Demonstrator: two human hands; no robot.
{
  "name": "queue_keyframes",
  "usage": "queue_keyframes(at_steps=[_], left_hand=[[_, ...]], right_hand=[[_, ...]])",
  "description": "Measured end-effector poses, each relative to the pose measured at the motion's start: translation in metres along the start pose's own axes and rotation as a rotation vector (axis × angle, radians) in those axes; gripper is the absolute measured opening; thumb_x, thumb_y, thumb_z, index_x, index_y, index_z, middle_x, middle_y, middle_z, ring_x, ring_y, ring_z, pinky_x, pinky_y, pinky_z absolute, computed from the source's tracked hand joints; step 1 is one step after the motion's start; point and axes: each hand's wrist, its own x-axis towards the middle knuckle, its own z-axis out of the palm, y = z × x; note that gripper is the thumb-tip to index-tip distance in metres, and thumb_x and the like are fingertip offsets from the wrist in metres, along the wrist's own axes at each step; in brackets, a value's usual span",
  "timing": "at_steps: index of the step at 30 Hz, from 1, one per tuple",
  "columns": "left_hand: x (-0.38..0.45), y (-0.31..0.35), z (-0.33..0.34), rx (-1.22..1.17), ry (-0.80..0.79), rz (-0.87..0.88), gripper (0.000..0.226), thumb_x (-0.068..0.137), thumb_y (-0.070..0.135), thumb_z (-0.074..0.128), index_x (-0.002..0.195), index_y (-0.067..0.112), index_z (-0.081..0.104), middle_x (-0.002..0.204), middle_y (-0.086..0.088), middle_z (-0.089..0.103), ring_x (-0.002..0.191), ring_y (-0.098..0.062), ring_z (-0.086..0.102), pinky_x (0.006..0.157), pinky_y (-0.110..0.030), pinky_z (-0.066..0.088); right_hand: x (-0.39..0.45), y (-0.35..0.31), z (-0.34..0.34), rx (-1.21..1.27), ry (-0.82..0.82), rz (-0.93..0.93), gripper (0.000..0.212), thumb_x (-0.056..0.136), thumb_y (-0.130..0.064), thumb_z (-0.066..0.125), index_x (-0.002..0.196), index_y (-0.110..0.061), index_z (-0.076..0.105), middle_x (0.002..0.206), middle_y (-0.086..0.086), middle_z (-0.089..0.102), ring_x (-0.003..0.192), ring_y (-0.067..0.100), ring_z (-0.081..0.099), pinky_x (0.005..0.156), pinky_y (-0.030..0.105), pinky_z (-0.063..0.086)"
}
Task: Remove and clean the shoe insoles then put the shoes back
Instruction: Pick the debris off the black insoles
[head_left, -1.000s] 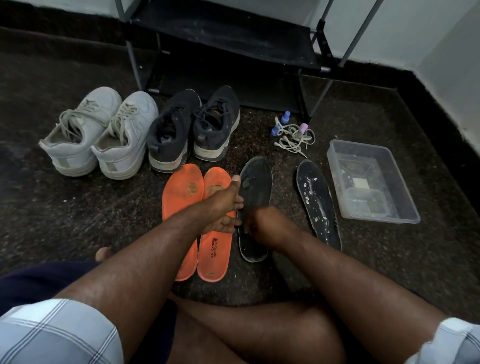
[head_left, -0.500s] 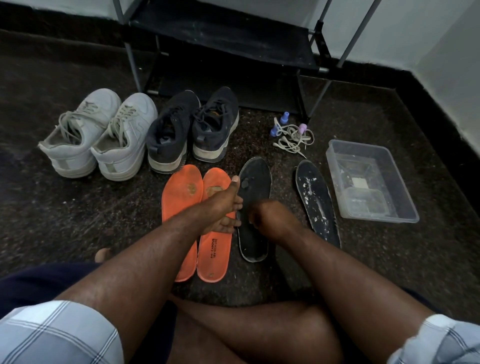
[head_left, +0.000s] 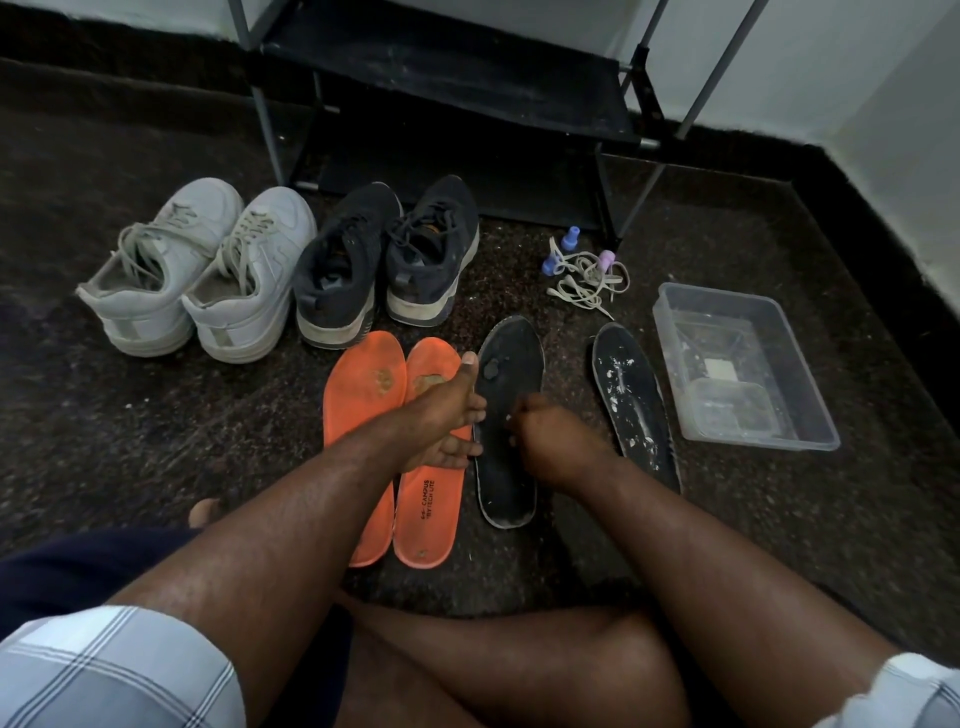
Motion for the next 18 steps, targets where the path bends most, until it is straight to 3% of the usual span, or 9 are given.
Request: queue_keyframes(at_steps=[5, 10, 14, 18], left_hand=[[0.003, -0.001, 0.001, -0.035, 0.072, 0.022, 0.08, 0.09, 0.078, 0.031, 0.127, 0.013, 0.06, 0.137, -0.002, 0.061, 0.096, -0.036, 0.069, 0.081, -0.043, 0.054], [0.002, -0.002, 0.003, -0.021, 0.063, 0.019, 0.082, 0.091, 0.078, 0.029, 0.134, 0.013, 0.056, 0.143, -0.002, 0.056, 0.106, -0.037, 0.067, 0.092, -0.047, 0.051], [0.001, -0.001, 0.003, -0.023, 0.075, 0.023, 0.081, 0.091, 0.077, 0.029, 0.133, 0.012, 0.057, 0.142, -0.003, 0.057, 0.105, -0.037, 0.067, 0.094, -0.048, 0.051], [0.0, -0.001, 0.004, -0.023, 0.077, 0.017, 0.082, 0.092, 0.077, 0.029, 0.134, 0.012, 0.056, 0.141, -0.003, 0.058, 0.107, -0.038, 0.067, 0.098, -0.049, 0.051]], right_hand=[[-0.016, -0.009, 0.006, -0.054, -0.104, -0.1, 0.024, 0.092, -0.014, 0.053, 0.11, -0.016, 0.068, 0.105, 0.009, 0.07, 0.093, 0.028, 0.067, 0.078, 0.034, 0.053], [-0.004, 0.008, 0.005, 0.013, 0.004, 0.099, 0.023, 0.091, -0.024, 0.055, 0.104, -0.011, 0.069, 0.106, 0.013, 0.067, 0.093, 0.031, 0.066, 0.079, 0.035, 0.053], [-0.018, -0.004, 0.007, 0.006, -0.142, -0.046, 0.021, 0.09, -0.022, 0.058, 0.1, -0.009, 0.072, 0.105, 0.01, 0.071, 0.097, 0.027, 0.065, 0.084, 0.033, 0.049], [-0.015, 0.004, 0.006, 0.072, 0.012, 0.088, 0.02, 0.091, -0.019, 0.056, 0.1, -0.006, 0.068, 0.107, 0.015, 0.067, 0.096, 0.03, 0.065, 0.079, 0.033, 0.048]])
